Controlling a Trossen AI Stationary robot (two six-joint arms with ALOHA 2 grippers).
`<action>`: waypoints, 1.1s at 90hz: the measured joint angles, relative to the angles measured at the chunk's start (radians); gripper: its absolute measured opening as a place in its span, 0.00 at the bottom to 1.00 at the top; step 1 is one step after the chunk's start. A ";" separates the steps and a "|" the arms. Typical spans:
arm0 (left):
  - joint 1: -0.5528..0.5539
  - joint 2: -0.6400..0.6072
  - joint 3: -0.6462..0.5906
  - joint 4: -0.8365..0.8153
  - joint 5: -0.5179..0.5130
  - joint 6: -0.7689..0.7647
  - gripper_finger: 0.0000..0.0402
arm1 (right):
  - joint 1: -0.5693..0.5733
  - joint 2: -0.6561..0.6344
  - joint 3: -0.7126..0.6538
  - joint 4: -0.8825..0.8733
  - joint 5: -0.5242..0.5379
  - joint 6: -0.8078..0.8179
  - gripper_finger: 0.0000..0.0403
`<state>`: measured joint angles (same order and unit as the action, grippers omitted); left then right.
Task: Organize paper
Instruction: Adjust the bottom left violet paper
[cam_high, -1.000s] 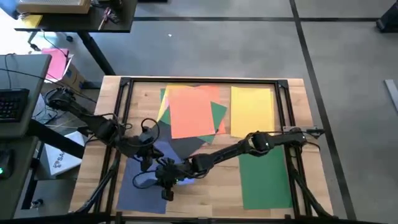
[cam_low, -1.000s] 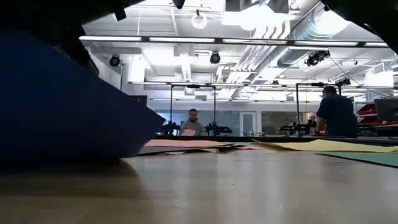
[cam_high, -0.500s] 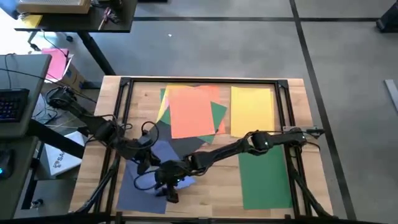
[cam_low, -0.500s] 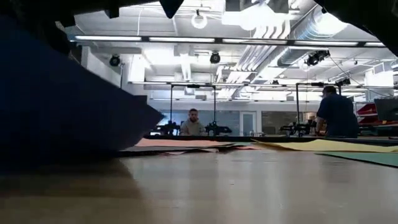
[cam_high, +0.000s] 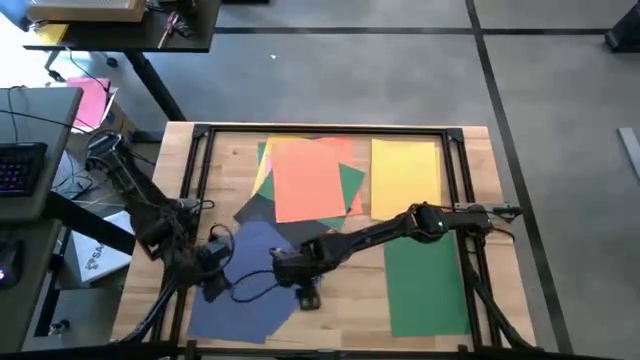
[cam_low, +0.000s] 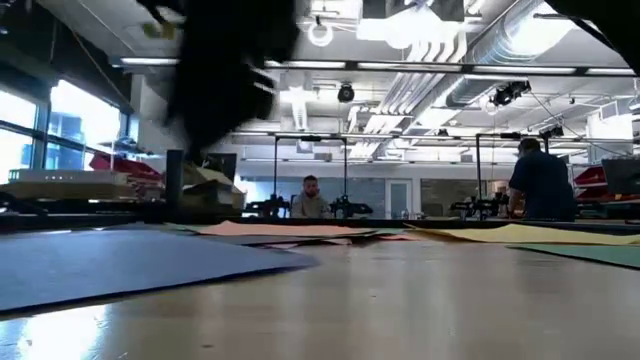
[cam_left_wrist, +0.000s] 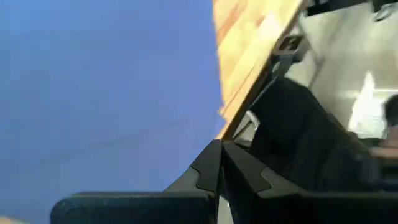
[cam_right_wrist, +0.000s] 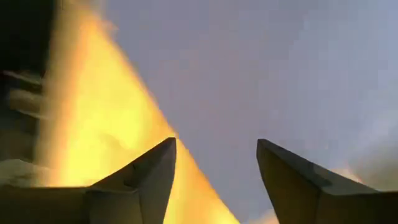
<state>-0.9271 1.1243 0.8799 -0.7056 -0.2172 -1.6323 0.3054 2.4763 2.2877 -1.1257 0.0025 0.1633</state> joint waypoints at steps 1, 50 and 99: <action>-0.006 0.008 0.000 0.000 0.000 -0.011 0.00 | 0.000 0.000 -0.004 -0.018 0.021 0.006 0.46; -0.157 0.340 0.007 0.054 0.235 -0.334 0.00 | 0.023 -0.005 -0.222 0.030 0.034 0.147 0.02; -0.188 0.343 -0.014 -0.112 0.309 -0.446 0.00 | 0.039 0.010 -0.218 0.537 -0.241 -0.101 0.00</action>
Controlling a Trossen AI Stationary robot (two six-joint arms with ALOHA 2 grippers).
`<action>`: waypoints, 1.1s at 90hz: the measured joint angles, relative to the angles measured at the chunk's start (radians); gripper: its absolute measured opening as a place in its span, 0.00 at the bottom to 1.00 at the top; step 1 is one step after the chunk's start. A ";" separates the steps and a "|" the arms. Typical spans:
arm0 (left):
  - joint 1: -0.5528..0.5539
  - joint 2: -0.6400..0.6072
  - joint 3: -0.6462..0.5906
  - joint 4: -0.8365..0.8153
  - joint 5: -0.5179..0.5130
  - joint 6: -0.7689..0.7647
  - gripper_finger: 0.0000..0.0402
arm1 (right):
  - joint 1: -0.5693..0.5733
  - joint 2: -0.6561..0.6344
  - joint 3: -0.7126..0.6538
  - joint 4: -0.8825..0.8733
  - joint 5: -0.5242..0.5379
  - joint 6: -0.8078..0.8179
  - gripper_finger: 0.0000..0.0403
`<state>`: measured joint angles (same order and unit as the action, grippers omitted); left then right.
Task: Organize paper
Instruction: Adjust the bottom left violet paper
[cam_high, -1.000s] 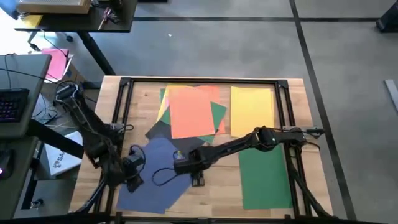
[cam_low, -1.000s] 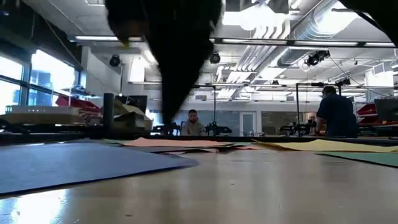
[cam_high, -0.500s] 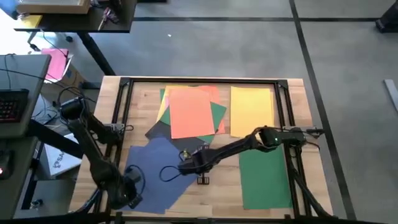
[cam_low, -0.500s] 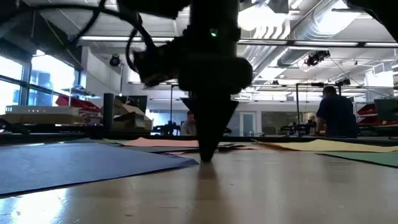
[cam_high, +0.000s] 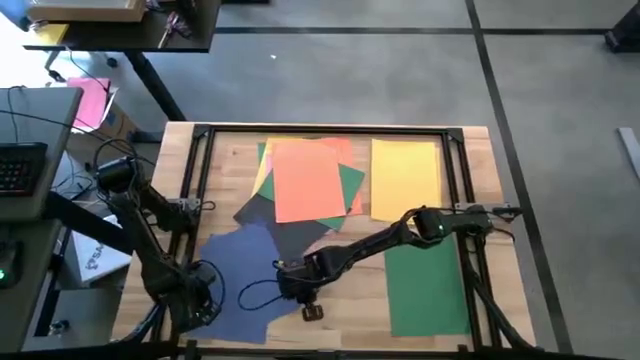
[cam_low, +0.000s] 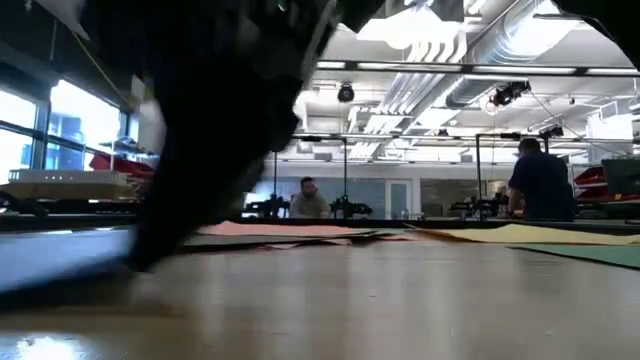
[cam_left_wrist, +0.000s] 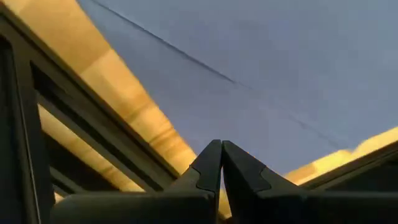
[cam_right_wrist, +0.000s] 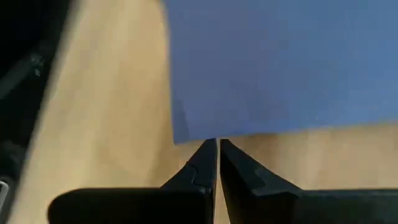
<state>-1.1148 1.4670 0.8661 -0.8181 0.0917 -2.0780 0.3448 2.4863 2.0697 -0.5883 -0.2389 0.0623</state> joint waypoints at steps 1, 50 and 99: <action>0.001 0.001 0.000 0.000 -0.002 0.003 0.00 | 0.000 0.000 0.000 0.014 -0.007 -0.010 0.00; 0.067 0.003 0.000 0.062 -0.590 0.113 0.00 | -0.030 0.013 0.002 0.385 -0.179 -0.062 0.00; 0.258 0.083 -0.002 0.392 -0.696 0.689 0.00 | -0.006 -0.087 0.003 -0.129 -0.126 -0.233 0.00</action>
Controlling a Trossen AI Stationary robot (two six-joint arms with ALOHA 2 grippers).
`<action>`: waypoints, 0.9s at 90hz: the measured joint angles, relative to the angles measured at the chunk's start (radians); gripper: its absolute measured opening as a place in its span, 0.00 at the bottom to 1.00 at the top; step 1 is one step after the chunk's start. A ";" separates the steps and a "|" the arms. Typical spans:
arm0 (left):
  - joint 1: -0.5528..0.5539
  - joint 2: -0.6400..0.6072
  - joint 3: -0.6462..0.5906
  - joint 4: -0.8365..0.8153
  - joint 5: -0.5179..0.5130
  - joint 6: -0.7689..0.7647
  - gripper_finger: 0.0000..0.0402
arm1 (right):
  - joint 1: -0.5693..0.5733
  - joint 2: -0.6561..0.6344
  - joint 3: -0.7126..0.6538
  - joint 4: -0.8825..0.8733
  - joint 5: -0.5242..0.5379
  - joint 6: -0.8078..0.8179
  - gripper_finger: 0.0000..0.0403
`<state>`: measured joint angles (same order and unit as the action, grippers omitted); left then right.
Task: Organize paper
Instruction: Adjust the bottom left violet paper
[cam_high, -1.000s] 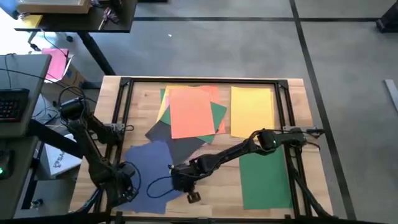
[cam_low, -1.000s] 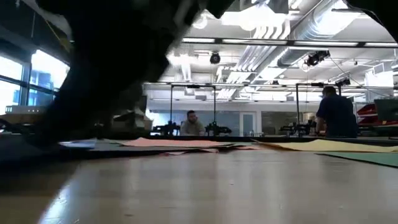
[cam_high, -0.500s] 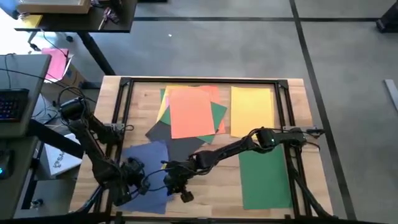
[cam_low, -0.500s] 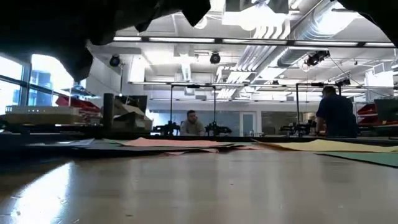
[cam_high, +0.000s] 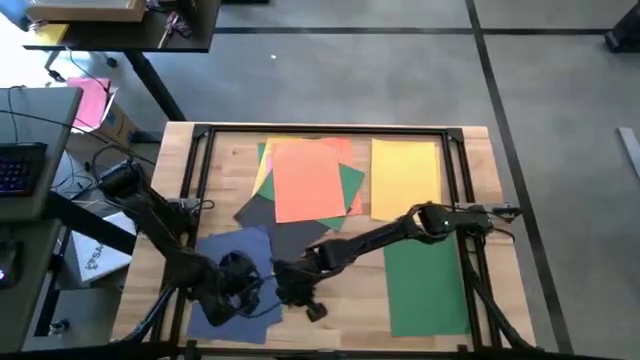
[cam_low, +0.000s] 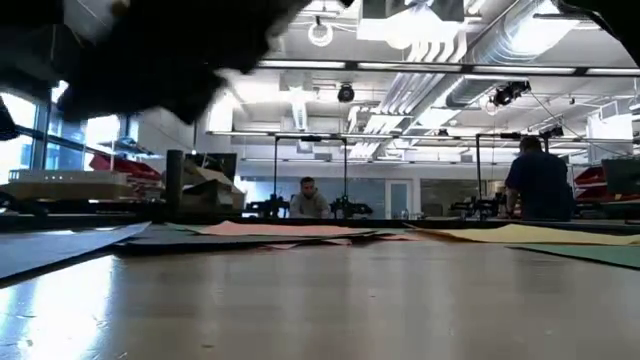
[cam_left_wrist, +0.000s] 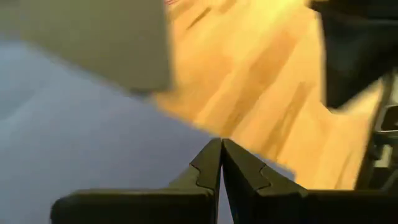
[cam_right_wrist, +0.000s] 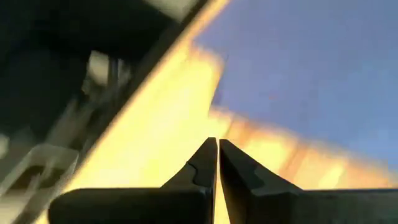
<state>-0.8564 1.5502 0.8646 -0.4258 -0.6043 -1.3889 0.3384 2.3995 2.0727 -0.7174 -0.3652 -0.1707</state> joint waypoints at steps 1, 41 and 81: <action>0.006 0.004 0.000 0.017 0.004 0.020 0.00 | 0.002 -0.004 0.000 -0.021 0.004 -0.004 0.00; 0.191 0.250 0.000 0.437 0.480 0.426 0.00 | 0.083 -0.121 0.001 -0.260 0.178 0.039 0.00; 0.080 0.260 0.017 0.437 0.686 0.274 0.00 | 0.077 -0.118 0.000 -0.232 0.203 0.034 0.00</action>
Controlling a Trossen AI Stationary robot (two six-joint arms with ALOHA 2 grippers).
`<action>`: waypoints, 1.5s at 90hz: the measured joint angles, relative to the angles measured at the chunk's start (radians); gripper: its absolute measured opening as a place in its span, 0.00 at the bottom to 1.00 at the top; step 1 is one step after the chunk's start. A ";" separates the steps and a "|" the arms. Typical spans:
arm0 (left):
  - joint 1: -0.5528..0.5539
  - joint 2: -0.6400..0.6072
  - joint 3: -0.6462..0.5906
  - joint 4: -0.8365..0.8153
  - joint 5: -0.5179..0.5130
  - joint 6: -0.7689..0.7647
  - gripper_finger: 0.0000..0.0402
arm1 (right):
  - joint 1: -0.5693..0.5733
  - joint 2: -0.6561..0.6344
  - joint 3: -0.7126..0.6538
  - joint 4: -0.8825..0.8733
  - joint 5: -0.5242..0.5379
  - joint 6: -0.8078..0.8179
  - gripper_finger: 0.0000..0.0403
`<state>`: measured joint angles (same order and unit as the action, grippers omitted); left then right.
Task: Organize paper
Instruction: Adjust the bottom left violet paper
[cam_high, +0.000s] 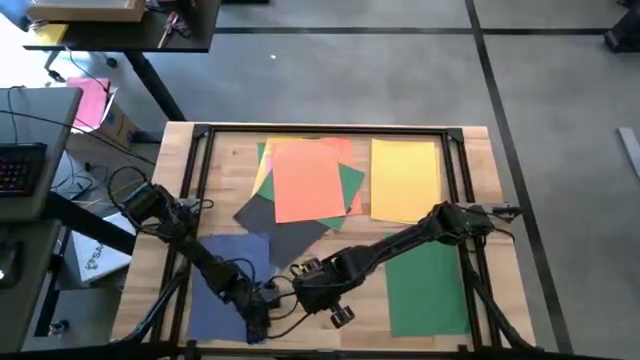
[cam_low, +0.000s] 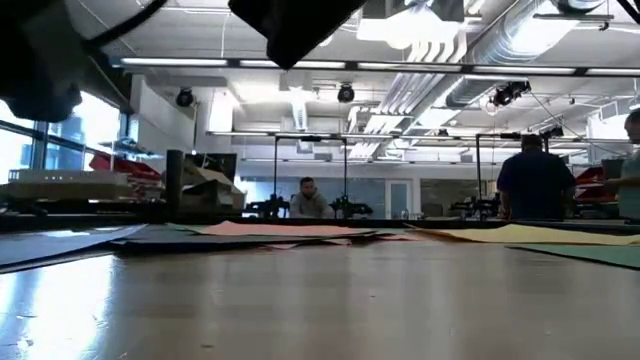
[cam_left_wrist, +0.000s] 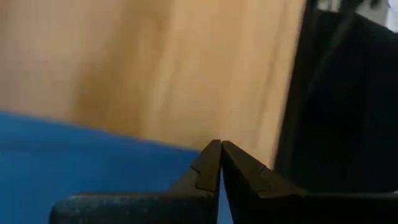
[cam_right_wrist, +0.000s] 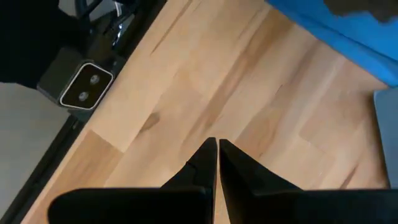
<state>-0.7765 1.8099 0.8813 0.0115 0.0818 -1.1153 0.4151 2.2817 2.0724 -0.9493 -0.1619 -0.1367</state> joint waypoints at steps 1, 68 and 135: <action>-0.004 0.000 0.002 0.000 0.000 -0.003 0.00 | 0.000 0.000 0.000 0.000 0.000 0.000 0.00; -0.068 -0.095 0.108 -0.782 -0.414 -0.208 0.00 | -0.240 -0.009 -0.473 0.847 0.136 0.317 0.00; -0.035 0.005 0.109 -0.536 -0.428 -0.084 0.00 | -0.392 -0.019 -0.668 0.982 0.188 0.384 0.00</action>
<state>-0.8116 1.8145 0.9905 -0.5245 -0.3462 -1.1991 0.0233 2.2629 1.4040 0.0332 0.0261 0.2477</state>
